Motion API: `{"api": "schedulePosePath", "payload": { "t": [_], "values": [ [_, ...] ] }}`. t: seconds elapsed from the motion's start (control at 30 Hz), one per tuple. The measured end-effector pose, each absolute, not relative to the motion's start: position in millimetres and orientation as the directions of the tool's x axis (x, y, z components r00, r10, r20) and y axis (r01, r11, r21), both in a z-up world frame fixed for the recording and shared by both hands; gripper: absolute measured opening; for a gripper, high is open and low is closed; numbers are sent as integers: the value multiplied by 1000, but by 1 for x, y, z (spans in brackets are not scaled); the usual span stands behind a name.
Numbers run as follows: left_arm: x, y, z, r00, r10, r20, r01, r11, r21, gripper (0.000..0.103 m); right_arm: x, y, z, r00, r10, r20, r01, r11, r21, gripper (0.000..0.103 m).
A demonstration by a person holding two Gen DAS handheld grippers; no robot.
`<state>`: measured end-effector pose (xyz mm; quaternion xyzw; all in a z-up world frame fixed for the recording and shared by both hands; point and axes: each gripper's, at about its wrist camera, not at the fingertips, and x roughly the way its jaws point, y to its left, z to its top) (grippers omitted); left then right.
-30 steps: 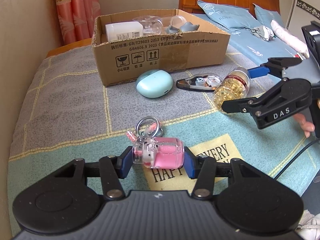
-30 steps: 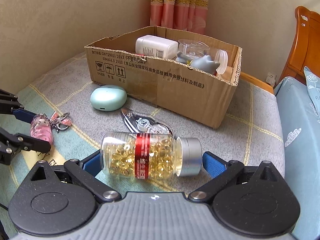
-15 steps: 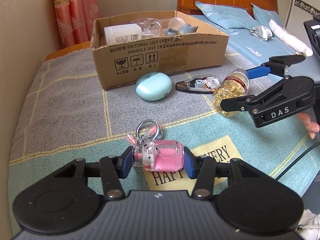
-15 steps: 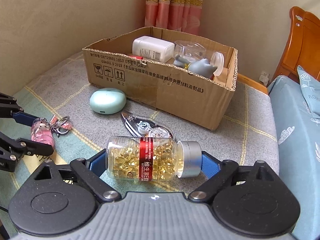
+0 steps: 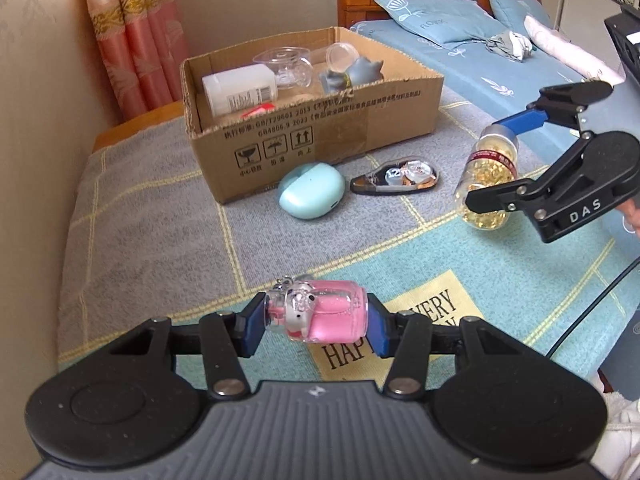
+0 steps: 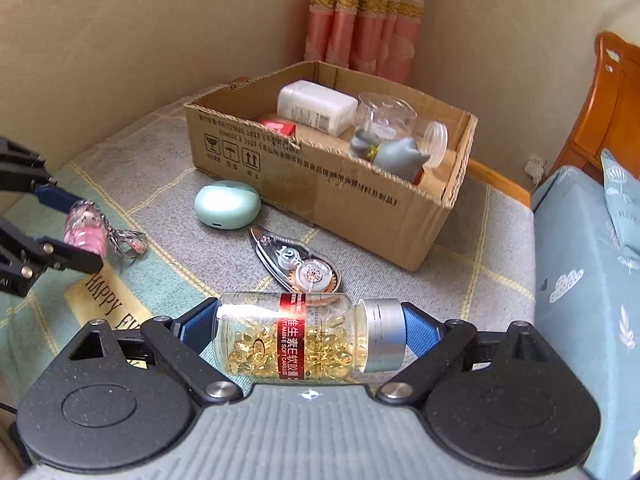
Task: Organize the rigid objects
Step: 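Drop pink keychain bottle into box with left tool while right tool drops capsule bottle in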
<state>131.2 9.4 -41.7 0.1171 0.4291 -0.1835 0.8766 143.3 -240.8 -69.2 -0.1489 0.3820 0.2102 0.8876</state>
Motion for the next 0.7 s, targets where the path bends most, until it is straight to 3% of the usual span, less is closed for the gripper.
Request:
{"api": "schedulePosePath", "payload": {
  "t": [0.7],
  "values": [
    [160, 35, 39, 713, -158, -683, 329, 936, 127, 50, 218, -197, 9, 670, 349, -655, -593, 783, -189, 96]
  ]
}}
